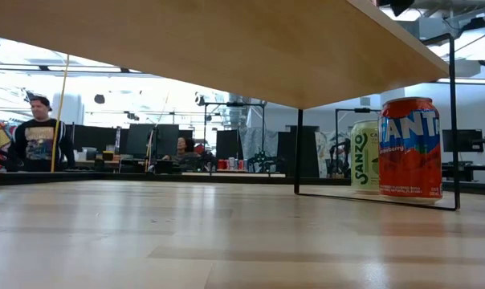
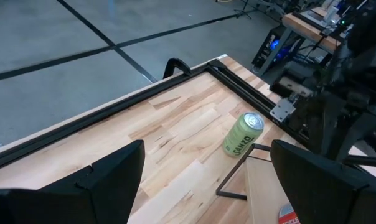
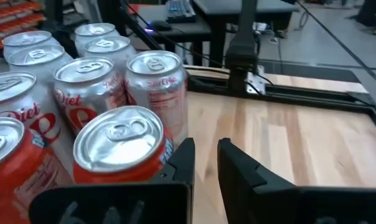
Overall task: Place canned beverage on shelf
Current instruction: Put the red soda can on the shelf aligned with the other red soda can
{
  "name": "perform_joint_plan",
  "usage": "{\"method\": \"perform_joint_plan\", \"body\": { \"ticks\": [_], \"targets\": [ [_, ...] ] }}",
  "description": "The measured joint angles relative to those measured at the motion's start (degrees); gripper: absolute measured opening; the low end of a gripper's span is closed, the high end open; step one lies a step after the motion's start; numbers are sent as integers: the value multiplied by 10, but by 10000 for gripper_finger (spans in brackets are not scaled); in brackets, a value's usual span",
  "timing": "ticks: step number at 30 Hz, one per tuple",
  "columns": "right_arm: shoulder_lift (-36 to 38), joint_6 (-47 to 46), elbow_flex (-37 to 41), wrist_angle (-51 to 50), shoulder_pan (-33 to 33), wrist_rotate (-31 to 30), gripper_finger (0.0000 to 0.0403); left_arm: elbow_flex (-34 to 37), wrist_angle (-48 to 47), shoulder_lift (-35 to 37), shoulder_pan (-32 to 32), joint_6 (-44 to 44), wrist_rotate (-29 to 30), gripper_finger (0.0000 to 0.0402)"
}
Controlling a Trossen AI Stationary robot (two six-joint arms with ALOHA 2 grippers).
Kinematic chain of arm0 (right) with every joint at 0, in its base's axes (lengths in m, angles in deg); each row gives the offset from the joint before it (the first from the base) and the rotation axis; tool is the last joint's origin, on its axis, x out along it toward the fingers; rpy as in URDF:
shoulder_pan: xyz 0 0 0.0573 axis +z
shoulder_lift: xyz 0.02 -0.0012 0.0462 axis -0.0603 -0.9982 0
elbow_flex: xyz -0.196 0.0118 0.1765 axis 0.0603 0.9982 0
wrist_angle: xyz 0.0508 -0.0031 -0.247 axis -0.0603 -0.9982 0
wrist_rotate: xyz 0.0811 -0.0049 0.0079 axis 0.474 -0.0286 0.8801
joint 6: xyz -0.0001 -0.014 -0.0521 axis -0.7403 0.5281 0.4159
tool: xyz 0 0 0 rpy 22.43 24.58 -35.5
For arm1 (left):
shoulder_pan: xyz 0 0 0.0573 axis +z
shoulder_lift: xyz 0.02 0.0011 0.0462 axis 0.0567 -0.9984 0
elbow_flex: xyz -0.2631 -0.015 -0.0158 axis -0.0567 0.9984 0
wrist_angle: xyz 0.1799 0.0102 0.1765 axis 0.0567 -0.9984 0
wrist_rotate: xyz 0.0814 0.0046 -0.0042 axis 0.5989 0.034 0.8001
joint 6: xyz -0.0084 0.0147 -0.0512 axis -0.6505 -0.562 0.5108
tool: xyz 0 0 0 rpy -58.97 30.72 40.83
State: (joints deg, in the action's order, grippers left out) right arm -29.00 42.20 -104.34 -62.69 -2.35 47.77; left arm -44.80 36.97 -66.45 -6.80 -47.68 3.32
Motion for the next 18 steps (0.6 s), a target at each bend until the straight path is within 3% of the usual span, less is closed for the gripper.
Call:
{"method": "perform_joint_plan", "body": {
  "ticks": [11,18],
  "targets": [
    [-65,-2,-7,51,5,43,65,0,0,0,0,0,0,332],
    [-95,28,-40,46,3,109,45,0,0,0,0,0,0,332]
  ]
}}
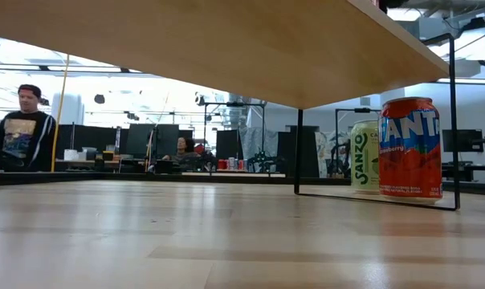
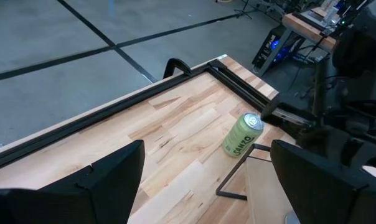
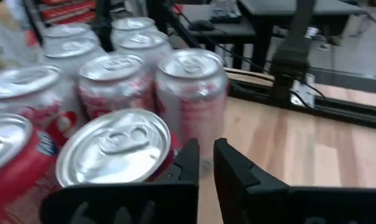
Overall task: Place canned beverage on shelf
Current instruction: Put the red soda can on the shelf aligned with the other red soda can
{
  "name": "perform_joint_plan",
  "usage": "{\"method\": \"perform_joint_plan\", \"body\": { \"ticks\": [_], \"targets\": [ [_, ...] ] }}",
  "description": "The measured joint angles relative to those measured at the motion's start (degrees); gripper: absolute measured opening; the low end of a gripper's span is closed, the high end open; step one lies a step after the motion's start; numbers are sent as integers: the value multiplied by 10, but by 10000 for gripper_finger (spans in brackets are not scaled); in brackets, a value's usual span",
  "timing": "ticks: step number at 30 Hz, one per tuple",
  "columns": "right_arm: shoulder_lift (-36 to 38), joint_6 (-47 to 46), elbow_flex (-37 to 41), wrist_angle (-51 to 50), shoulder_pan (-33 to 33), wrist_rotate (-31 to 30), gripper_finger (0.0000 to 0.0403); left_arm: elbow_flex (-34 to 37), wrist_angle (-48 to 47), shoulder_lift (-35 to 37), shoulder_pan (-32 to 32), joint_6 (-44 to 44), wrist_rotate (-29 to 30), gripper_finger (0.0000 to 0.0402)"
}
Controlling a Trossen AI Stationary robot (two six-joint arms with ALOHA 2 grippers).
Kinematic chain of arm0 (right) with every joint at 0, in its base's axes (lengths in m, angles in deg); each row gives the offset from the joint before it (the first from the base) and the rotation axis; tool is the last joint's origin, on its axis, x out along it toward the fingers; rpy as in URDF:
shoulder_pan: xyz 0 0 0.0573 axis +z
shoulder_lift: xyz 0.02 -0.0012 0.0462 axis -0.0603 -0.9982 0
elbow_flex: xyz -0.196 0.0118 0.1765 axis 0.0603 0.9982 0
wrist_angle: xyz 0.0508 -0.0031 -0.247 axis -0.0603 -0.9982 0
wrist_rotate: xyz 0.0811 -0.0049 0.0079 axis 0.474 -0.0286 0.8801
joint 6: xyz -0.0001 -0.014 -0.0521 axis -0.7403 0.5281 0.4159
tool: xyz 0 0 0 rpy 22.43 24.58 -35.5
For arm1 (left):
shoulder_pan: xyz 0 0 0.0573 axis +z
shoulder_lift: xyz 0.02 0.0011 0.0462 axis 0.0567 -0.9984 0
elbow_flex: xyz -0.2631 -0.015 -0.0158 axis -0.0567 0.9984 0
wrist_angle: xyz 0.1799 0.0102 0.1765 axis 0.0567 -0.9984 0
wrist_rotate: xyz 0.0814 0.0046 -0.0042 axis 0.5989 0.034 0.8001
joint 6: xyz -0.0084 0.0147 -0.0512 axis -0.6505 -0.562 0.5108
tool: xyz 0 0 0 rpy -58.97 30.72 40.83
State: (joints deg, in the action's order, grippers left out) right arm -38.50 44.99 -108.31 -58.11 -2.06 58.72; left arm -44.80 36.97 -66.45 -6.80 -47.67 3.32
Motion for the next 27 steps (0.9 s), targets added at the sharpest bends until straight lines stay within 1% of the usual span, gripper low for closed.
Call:
{"method": "perform_joint_plan", "body": {
  "ticks": [4,8,10,13,15,18,20,24,27],
  "targets": [
    [-13,2,-16,-5,-6,36,23,0,0,0,0,0,0,332],
    [-16,2,-19,-8,-7,38,4,0,0,0,0,0,0,332],
    [-16,12,-19,-6,-7,47,1,0,0,0,0,-2,0,332],
    [-11,15,-19,-6,-7,77,1,0,0,0,0,-3,0,332],
    [-7,7,-19,-5,-8,84,0,0,0,0,0,-4,0,332],
    [14,-17,-19,-43,-15,75,0,0,-1,0,0,-4,0,332],
    [33,-17,-20,-62,-19,53,0,0,-3,0,0,-4,0,332],
    [80,-16,-20,-137,-27,4,0,0,-8,0,0,-4,0,332],
    [113,-32,-19,-202,-28,2,0,0,-10,0,0,-4,-1,332]
  ]
}}
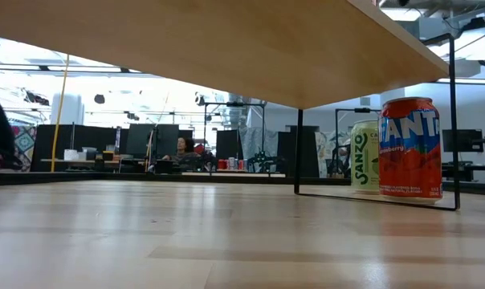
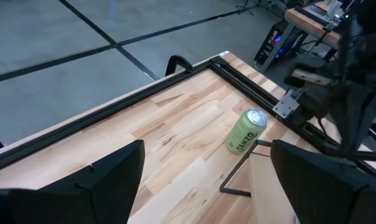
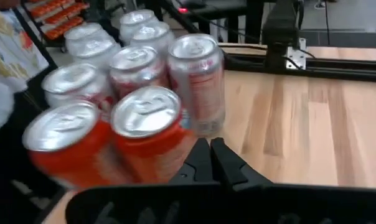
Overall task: Place canned beverage on shelf
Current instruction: Put the red soda can on the shelf aligned with the other red soda can, then adjust the red soda cans on the shelf
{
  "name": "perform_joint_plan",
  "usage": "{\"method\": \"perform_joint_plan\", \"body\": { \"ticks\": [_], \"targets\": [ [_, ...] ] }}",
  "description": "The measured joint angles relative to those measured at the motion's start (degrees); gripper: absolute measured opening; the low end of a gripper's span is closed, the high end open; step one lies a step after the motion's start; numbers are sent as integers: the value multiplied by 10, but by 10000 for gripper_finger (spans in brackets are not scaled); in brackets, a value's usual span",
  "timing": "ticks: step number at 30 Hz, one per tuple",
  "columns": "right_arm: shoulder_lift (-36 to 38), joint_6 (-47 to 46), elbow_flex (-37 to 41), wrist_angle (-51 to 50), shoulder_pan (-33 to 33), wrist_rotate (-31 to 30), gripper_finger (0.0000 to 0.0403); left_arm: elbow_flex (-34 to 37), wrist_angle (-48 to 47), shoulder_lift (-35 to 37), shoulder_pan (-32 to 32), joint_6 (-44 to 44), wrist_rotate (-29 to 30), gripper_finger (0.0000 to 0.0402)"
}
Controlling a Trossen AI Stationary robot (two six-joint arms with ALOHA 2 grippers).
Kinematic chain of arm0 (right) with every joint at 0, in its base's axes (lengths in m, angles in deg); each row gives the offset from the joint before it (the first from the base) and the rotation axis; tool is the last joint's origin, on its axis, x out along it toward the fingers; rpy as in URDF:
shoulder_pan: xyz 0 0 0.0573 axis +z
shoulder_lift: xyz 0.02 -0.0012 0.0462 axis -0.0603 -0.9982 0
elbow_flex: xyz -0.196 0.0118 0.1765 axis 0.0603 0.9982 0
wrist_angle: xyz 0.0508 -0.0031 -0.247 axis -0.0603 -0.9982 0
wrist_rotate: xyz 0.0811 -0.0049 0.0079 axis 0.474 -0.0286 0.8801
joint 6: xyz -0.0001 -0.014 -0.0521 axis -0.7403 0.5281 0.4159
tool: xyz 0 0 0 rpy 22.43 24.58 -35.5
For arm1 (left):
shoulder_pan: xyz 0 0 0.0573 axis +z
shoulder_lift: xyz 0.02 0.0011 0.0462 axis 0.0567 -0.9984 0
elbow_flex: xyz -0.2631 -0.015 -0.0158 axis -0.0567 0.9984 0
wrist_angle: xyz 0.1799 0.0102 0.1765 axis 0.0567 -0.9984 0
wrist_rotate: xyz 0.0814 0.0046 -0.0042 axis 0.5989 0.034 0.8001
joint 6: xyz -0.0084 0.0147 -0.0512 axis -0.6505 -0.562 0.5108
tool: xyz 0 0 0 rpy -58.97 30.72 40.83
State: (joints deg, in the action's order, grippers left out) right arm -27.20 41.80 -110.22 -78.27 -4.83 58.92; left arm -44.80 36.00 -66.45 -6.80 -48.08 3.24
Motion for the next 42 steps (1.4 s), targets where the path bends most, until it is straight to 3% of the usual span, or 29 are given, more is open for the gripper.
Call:
{"method": "perform_joint_plan", "body": {
  "ticks": [7,15,23,33,38,42],
  "targets": [
    [21,-18,0,-41,64,0,0,0,-1,0,0,-8,0,332],
    [-25,-17,0,-31,106,-3,0,0,-2,0,0,-8,0,332],
    [-71,-13,1,-34,96,-20,0,0,-9,0,0,-3,0,332],
    [-74,-13,1,-30,63,-37,0,0,-12,0,0,-1,1,332],
    [-61,-18,-1,-31,58,-46,0,0,-12,0,0,-1,1,332],
    [-20,-47,-14,-100,76,-49,0,0,-12,0,0,-1,1,332]
  ]
}}
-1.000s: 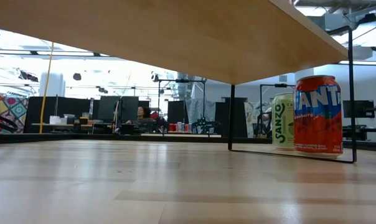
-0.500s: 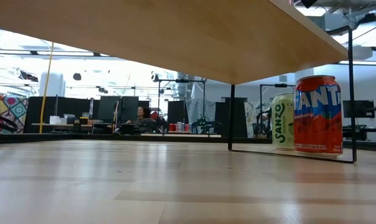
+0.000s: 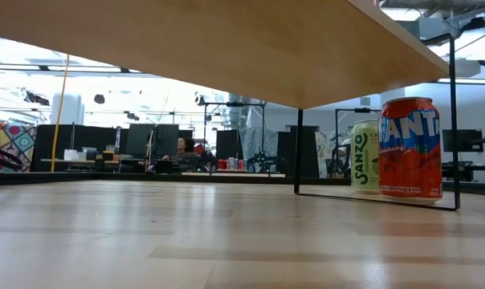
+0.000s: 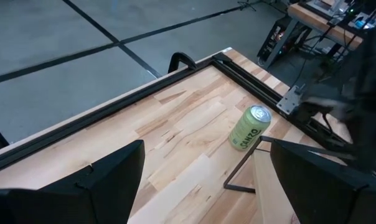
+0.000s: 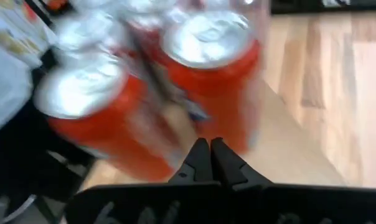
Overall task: Place canned beverage on shelf
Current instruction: Adjust the red soda cans on the shelf
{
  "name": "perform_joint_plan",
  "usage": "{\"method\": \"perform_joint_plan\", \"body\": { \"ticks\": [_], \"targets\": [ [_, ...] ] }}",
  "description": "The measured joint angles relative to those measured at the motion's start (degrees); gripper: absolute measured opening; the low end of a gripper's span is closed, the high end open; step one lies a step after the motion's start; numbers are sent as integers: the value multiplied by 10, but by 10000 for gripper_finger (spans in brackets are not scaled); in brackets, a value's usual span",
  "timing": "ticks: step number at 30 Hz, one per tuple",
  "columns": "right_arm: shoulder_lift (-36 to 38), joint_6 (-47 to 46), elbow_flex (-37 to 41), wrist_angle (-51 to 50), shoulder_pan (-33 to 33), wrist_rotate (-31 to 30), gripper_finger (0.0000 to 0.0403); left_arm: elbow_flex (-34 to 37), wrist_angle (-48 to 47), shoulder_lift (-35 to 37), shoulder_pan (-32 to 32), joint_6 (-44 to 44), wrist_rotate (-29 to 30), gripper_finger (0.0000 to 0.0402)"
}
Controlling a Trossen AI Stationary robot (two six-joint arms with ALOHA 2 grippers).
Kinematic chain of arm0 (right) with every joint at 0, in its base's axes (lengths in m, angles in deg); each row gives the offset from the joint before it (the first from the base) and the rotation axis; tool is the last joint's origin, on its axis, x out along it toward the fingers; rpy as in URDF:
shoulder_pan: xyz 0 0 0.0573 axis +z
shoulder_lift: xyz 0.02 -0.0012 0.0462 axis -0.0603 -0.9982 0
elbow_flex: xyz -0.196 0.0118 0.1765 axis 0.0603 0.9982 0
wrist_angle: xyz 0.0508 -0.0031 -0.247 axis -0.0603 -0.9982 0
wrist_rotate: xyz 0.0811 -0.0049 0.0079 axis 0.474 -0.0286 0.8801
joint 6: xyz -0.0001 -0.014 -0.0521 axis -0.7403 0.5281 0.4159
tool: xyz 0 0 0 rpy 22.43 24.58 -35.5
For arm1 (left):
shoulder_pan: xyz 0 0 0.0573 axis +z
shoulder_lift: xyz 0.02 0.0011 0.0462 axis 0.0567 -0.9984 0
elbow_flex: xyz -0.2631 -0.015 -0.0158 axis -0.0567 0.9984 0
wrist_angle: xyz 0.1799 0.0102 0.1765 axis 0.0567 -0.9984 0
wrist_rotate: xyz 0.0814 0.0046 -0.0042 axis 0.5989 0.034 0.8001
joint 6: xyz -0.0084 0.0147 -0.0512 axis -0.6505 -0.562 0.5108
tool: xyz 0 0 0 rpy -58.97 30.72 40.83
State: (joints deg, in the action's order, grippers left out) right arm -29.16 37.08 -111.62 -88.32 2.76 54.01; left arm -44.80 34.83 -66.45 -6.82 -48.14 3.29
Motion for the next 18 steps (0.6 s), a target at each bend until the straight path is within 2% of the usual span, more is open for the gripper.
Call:
{"method": "perform_joint_plan", "body": {
  "ticks": [2,7,14,18],
  "targets": [
    [32,-21,0,-52,20,-21,0,0,0,0,0,1,0,332],
    [84,-118,5,-139,112,-144,0,0,0,0,0,-7,0,332],
    [90,-261,41,-75,280,-285,0,0,0,0,0,-12,-1,332],
    [59,-289,47,-36,340,-363,0,0,0,0,0,-12,-10,332]
  ]
}}
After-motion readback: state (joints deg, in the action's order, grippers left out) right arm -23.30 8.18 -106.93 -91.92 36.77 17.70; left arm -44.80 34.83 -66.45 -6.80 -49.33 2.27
